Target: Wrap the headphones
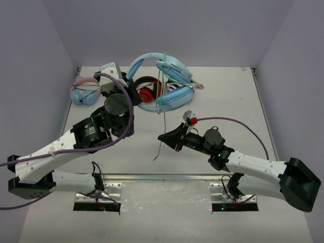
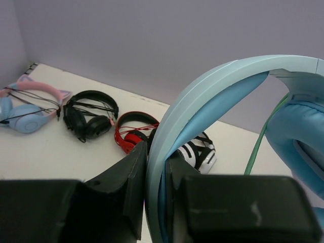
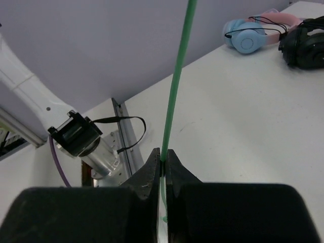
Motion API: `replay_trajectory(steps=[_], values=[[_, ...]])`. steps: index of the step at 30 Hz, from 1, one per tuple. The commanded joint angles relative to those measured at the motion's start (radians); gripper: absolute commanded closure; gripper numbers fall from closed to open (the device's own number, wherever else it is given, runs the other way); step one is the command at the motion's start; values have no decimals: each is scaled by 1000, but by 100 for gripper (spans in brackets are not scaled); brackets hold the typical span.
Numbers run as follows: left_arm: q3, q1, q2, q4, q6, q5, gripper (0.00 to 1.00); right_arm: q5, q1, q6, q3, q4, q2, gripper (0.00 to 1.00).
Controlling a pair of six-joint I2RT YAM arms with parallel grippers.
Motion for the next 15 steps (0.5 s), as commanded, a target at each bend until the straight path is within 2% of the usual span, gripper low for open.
replay_trajectory(steps=[1, 3, 4, 7, 11, 15], values=[[9, -6, 18, 247, -71, -225, 100, 32, 58, 36, -8, -39, -71, 98], [3, -3, 49, 289, -34, -288, 100, 18, 78, 27, 20, -94, -96, 98], [-1, -3, 61, 359, 28, -329, 100, 15, 99, 22, 27, -143, -111, 96], [-24, 6, 95, 508, 151, -350, 99, 10, 121, 7, 72, -225, -113, 96], [-15, 29, 164, 595, 250, -362, 100, -14, 141, -2, 126, -288, -98, 98], [-6, 61, 233, 614, 323, -360, 99, 42, 178, -48, 179, -407, -125, 99]])
